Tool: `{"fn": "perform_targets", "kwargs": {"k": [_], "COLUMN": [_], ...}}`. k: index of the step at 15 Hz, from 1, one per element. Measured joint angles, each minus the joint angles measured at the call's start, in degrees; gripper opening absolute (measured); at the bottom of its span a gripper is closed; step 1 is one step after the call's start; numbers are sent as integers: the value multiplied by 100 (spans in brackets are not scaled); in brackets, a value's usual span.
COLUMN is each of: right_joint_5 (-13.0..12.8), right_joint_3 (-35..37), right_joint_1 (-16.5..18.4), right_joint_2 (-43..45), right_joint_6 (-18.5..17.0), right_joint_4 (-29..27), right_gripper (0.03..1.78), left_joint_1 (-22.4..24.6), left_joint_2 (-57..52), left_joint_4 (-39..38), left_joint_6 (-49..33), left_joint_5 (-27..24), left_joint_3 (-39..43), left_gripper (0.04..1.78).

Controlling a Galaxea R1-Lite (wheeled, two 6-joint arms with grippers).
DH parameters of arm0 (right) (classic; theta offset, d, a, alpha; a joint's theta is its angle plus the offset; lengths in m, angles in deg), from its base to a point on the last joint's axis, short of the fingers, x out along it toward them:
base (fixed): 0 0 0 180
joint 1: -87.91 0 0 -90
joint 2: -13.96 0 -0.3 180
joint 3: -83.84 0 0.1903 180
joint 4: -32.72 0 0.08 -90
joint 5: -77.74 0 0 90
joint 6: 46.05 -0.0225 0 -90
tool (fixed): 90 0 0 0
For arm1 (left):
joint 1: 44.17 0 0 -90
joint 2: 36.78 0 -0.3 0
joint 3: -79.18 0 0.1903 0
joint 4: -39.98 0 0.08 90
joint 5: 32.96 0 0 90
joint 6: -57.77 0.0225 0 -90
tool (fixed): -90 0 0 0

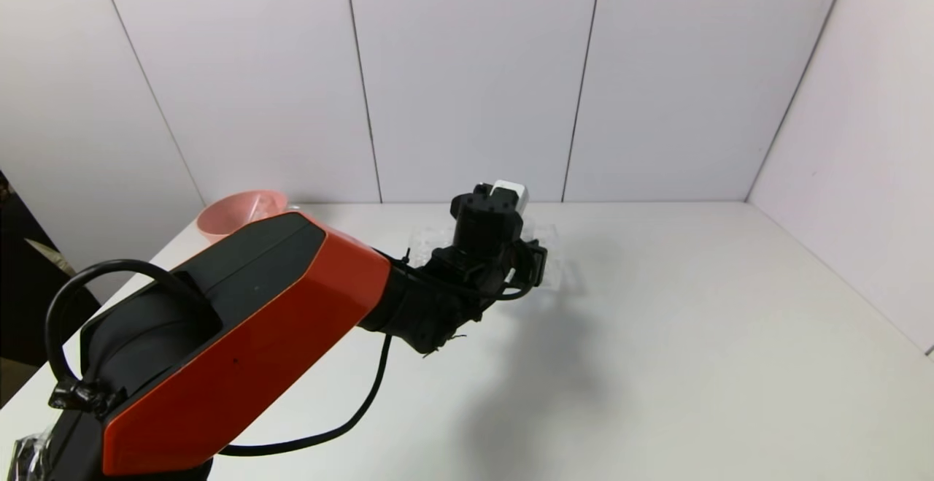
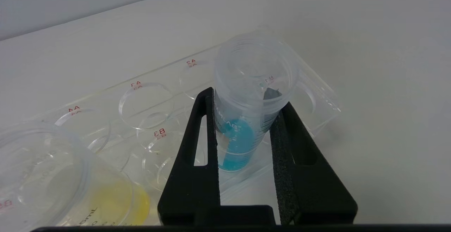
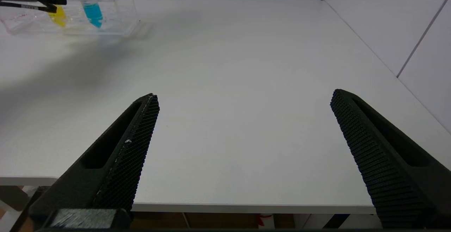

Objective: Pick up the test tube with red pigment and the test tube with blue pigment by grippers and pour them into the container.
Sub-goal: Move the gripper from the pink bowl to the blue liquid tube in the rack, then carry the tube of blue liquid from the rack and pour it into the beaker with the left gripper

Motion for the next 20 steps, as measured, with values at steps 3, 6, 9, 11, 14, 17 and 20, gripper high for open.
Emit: {"fn": "perform_targets", "kwargs": {"k": [3, 6, 9, 11, 14, 17, 20], "right_joint_5": [0, 0, 0, 0, 0, 0, 0], "right_joint_3": [0, 0, 0, 0, 0, 0, 0], "right_joint_1": [0, 0, 0, 0, 0, 2, 2], "right_joint_2": [0, 0, 0, 0, 0, 0, 0], "right_joint_6": [0, -2, 0, 0, 0, 0, 0], "right_joint_4": [0, 0, 0, 0, 0, 0, 0], "right_gripper": [177, 177, 177, 177, 177, 177, 177], "left_joint_1": [-2, -5, -5, -5, -27, 9, -6], "left_joint_2": [-74, -168, -279, -374, -588, -839, -1113], "left_joint_4": [11, -20, -38, -30, -28, -17, -2], "left_joint_6": [7, 16, 60, 105, 173, 284, 402], "left_joint_5": [-6, -20, -33, -38, -66, -39, -22], "left_joint_3": [0, -41, -62, -71, -79, -46, 30], "left_gripper": [44, 44, 45, 45, 45, 45, 45]}}
